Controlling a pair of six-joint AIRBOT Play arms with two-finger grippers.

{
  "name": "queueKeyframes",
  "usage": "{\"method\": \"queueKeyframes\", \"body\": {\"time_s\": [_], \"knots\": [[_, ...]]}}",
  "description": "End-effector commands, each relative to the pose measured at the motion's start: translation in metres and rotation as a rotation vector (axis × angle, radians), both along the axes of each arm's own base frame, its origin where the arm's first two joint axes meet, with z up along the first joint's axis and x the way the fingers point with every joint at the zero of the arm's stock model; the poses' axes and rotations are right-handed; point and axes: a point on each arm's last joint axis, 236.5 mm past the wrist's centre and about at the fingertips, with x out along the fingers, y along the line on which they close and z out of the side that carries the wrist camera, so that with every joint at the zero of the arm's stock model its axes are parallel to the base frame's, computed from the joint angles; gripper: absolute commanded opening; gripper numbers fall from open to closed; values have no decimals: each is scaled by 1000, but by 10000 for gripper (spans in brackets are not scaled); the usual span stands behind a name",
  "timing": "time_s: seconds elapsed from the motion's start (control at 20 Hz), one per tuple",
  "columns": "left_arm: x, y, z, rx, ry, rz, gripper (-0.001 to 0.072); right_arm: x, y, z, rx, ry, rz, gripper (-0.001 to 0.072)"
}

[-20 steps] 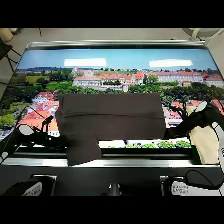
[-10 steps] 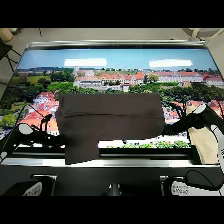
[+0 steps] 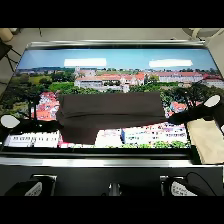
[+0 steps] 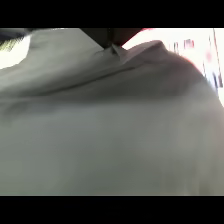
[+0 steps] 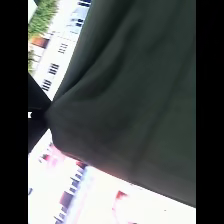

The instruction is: Fold the shirts.

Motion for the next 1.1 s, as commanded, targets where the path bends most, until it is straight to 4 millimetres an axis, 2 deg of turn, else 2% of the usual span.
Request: {"method": "queueKeyframes", "body": {"time_s": [0.0, 0.15, 0.3, 0.45, 0.55, 0.7, 0.8, 0.85, 0.9, 0.95, 1.05], "knots": [[52, 9, 39, 20, -146, 37, 16, 55, 7, 21, -79, -140, 26, 24], [99, 14, 47, 24, -169, 45, 17, 100, 3, 12, -142, -138, 11, 24], [143, 19, 26, 24, -131, 49, 17, 138, 6, -3, -132, -133, 19, 24], [174, 28, -4, 21, -83, 64, 17, 162, 2, -19, -131, -134, -4, 25], [185, 31, -26, 18, -46, 67, 18, 163, 5, -38, -113, -105, -15, 26], [184, 25, -61, 12, 26, 57, 18, 158, 17, -69, -49, -37, -22, 29], [181, 19, -72, 11, 49, 44, 20, 161, 26, -75, -8, -43, -17, 33], [181, 17, -73, 10, 52, 42, 77, 164, 27, -74, -3, -51, -23, 116], [180, 16, -70, 8, 54, 37, 260, 165, 25, -70, -6, -59, -19, 336], [179, 17, -63, 1, 61, 26, 496, 165, 21, -61, -10, -72, 6, 580], [178, 20, -41, -12, 67, 1, 501, 164, 9, -36, 11, -97, 13, 655]]}}
